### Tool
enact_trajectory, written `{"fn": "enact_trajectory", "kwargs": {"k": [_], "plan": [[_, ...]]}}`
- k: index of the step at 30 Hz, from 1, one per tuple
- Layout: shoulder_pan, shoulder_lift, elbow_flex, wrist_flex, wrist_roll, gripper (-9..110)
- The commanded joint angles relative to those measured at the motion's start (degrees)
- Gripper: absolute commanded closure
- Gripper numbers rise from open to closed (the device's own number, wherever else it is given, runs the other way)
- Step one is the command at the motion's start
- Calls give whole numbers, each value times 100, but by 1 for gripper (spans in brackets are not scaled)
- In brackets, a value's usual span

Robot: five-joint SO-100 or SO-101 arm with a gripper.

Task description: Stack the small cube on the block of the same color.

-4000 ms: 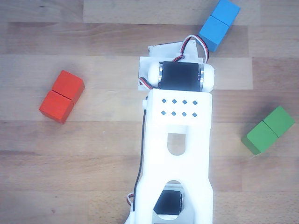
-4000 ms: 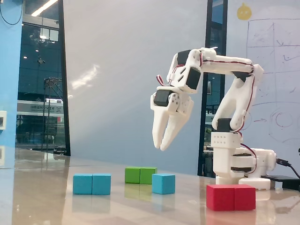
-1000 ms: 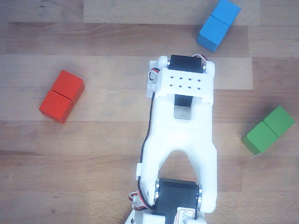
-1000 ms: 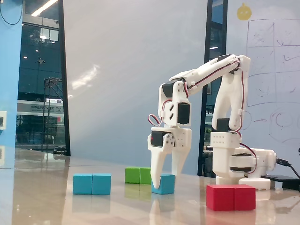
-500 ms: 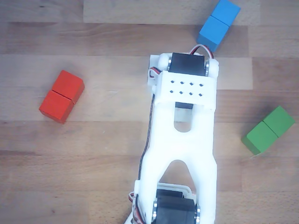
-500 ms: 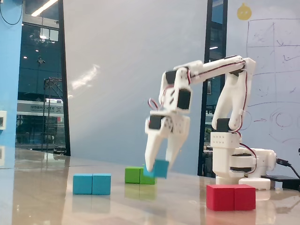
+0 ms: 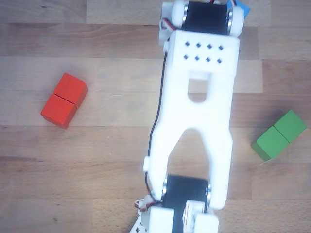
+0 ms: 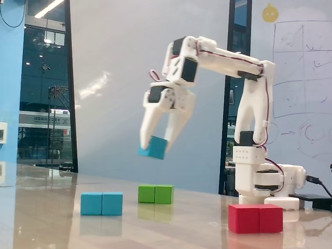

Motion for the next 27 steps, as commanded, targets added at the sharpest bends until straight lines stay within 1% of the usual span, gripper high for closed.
{"fn": "enact_trajectory", "kwargs": {"k": [1,5,9,16,27], "plan": [[448,-633,-1512,62,79,91],[773,-1468,-2303,62,18,91],[817,-2145,-2777,62,18,91],[791,-2707,-2953,53,18,91],[800,-2997,-2971,-79,18,91]]}}
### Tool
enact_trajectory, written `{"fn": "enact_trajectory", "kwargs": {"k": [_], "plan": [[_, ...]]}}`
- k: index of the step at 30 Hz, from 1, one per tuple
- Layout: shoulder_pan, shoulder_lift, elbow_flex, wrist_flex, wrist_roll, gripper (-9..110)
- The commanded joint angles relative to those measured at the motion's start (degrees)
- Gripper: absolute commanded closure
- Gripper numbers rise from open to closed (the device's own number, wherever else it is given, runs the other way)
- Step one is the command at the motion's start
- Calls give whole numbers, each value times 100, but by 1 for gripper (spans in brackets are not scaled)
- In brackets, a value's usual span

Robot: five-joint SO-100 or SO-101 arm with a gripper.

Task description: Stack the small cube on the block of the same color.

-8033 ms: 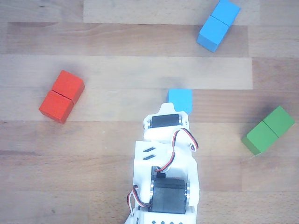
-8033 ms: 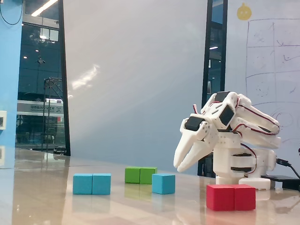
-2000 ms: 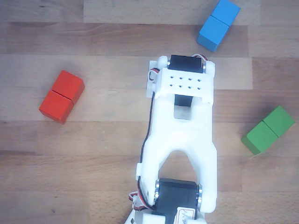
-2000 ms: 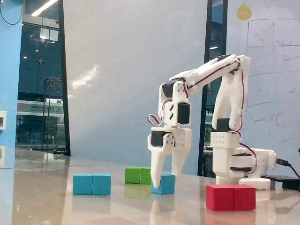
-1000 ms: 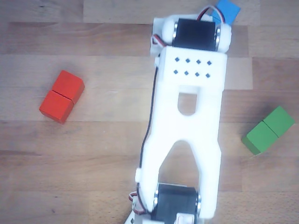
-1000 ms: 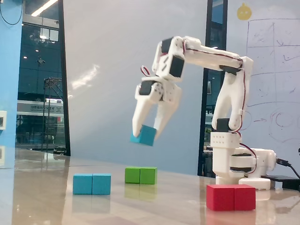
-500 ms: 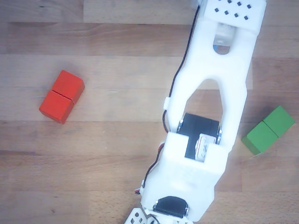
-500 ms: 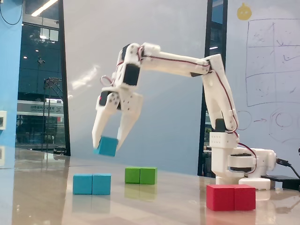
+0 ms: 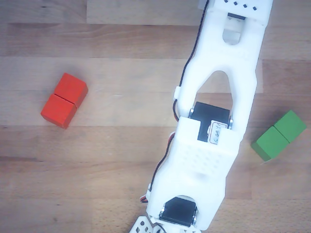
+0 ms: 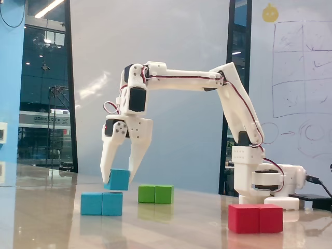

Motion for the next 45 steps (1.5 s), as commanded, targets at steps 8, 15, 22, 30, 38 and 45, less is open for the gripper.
{"fn": "enact_trajectory", "kwargs": {"k": [8,15,22,30,38,45], "plan": [[62,176,-536,-431,9,91],[53,9,-527,-422,9,91],[53,0,-527,-492,9,91],[62,0,-519,-501,0,89],[97,0,-519,-510,18,71],[105,35,-536,-501,26,67]]}}
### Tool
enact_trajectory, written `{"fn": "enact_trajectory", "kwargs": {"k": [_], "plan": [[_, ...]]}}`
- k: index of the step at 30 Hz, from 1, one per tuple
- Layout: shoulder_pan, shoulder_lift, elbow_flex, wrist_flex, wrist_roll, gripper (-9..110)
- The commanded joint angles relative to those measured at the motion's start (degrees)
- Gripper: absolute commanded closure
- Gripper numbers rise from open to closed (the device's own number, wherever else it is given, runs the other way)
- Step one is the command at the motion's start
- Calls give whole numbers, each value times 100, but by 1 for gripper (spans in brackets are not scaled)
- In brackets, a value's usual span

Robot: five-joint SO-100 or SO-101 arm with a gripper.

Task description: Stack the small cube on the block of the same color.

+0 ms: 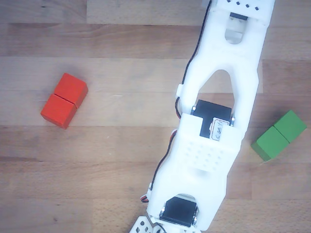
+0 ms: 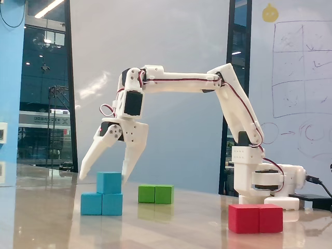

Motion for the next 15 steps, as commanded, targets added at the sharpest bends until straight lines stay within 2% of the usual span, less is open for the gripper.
{"fn": "enact_trajectory", "kwargs": {"k": [1,15], "plan": [[62,220,-492,-105,18,67],[1740,650,-756,-70,9,68]]}}
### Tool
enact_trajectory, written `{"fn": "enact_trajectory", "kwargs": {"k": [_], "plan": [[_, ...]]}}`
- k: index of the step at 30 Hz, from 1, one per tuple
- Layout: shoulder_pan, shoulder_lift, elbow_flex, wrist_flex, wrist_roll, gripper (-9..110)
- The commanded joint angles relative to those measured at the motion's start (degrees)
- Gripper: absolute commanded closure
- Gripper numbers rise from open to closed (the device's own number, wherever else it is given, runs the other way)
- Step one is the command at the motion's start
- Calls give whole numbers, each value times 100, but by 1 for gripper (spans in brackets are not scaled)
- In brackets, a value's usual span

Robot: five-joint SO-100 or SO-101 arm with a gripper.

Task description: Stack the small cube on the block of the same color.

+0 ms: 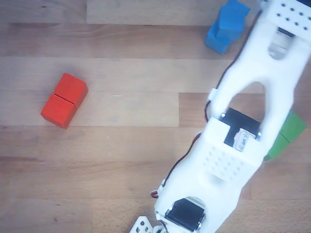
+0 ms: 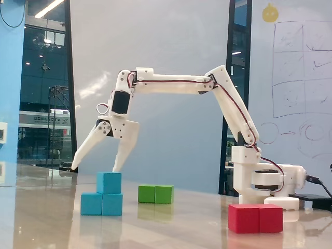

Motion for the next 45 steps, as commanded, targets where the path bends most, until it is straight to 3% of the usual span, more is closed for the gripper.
{"fn": "enact_trajectory", "kwargs": {"k": [1,6,11,20,26,36,45], "plan": [[360,694,-510,-53,9,68],[316,1116,-299,-35,79,68],[-290,2276,1187,-105,88,71],[-1477,5414,4377,-729,97,103],[-2057,7110,6047,-888,97,97],[-3252,9738,8534,-993,105,96],[-3313,11874,10617,-1547,105,96]]}}
